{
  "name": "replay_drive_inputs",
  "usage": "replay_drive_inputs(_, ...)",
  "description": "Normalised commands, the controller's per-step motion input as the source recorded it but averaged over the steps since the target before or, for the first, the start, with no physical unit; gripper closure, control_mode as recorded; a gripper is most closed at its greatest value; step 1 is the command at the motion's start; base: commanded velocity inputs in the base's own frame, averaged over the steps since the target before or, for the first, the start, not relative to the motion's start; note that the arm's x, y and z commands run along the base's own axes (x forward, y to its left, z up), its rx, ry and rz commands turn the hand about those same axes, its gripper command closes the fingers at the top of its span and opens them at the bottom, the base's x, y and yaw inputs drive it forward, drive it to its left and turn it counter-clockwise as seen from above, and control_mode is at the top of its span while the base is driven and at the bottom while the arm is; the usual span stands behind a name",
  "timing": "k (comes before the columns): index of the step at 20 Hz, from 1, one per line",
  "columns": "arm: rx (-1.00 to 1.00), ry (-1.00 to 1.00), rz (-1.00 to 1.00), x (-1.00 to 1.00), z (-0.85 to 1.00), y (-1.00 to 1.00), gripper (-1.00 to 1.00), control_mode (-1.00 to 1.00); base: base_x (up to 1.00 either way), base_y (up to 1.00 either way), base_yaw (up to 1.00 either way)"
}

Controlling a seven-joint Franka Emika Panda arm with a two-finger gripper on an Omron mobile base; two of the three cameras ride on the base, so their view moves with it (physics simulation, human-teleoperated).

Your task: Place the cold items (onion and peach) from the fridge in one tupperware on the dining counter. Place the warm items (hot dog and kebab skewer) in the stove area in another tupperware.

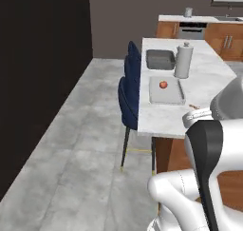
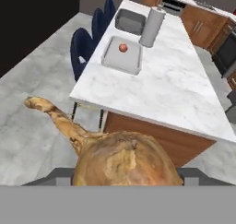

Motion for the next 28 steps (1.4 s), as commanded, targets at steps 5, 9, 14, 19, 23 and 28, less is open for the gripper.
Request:
replay_drive_inputs(5,0.00,0.00,0.00,0.00,0.00,0.00,1.00,1.00,0.61,1.00,-0.49)
replay_drive_inputs(9,0.00,0.00,0.00,0.00,0.00,0.00,1.00,1.00,0.62,1.00,-0.54)
replay_drive_inputs(14,0.00,0.00,0.00,0.00,0.00,0.00,1.00,1.00,0.62,1.00,-0.55)
replay_drive_inputs(19,0.00,0.00,0.00,0.00,0.00,0.00,1.00,1.00,0.62,1.00,-0.56)
replay_drive_inputs(23,0.00,0.00,0.00,0.00,0.00,0.00,1.00,1.00,0.63,1.00,-0.56)
replay_drive_inputs(28,0.00,0.00,0.00,0.00,0.00,0.00,1.00,1.00,0.62,0.96,-0.61)
